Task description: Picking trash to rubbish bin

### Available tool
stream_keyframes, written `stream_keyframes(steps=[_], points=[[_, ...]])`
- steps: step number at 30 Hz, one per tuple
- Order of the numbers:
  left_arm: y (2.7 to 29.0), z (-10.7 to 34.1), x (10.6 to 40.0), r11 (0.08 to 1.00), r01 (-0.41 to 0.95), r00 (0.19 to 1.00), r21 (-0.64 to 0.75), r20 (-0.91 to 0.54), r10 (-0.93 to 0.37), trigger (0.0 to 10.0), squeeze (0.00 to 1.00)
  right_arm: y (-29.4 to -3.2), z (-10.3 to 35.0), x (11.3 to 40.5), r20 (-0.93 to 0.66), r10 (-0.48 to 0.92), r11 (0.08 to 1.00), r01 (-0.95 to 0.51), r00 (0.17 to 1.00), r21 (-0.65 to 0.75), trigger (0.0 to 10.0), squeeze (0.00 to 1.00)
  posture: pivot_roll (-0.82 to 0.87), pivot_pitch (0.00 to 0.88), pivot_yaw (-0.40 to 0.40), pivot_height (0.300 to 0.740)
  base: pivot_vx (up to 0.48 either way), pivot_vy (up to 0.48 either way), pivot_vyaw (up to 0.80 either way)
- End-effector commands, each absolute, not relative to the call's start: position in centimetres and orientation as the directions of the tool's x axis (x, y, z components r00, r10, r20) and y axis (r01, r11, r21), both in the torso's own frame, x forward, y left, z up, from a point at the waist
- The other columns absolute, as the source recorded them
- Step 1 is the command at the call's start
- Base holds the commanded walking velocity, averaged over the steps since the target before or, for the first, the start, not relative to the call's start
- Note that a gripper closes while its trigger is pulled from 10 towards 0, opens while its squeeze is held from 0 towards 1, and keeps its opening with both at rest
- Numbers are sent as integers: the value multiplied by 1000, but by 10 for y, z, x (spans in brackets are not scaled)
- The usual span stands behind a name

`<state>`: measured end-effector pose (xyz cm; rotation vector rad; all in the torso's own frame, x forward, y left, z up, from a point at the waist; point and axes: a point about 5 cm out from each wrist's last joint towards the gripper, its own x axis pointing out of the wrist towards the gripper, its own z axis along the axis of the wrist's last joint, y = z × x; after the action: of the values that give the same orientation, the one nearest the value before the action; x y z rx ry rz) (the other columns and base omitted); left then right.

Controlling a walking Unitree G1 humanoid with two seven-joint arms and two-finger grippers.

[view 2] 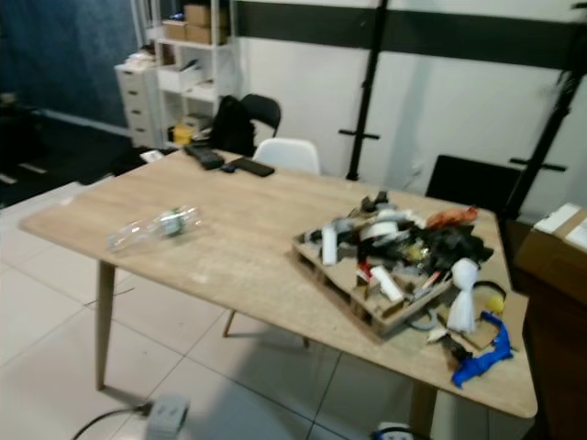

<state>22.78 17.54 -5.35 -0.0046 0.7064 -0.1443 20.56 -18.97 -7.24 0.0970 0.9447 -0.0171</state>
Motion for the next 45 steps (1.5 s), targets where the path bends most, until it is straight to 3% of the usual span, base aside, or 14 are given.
stream_keyframes(steps=[1,15,27,33,36,37,40,45], points=[[178,-58,221,990,134,729,-46,-672,-130,10000,0,-184,-76,200,-821,40,993,67,570,95,10000,0,68,0,-41,740,300,0,-800],[177,-59,220,988,150,721,-48,-678,-142,10000,0,-185,-79,195,-832,34,990,94,554,103,10000,0,70,0,-39,740,297,0,-800],[173,-64,214,981,190,682,-42,-713,-163,10000,0,-185,-83,187,-859,40,993,72,510,89,10000,0,66,0,-42,740,0,0,0],[181,-72,202,974,225,617,40,-779,-110,10000,0,-186,-84,186,-861,41,994,69,506,88,10000,0,66,0,-44,740,0,0,0],[190,-80,190,973,216,544,84,-837,-48,10000,0,-184,-84,186,-864,62,994,45,500,97,10000,0,68,0,-46,740,0,0,0],[198,-85,180,970,211,470,118,-883,5,10000,0,-181,-85,184,-871,97,992,23,482,123,10000,0,68,0,-46,740,0,0,0],[204,-88,172,965,221,408,144,-912,42,10000,0,-176,-87,179,-887,135,989,-2,441,150,10000,0,68,0,-47,740,0,0,0],[202,-87,175,975,190,431,117,-902,24,10000,0,-179,-92,169,-926,135,991,-34,353,131,10000,0,69,0,-49,740,0,0,0]])
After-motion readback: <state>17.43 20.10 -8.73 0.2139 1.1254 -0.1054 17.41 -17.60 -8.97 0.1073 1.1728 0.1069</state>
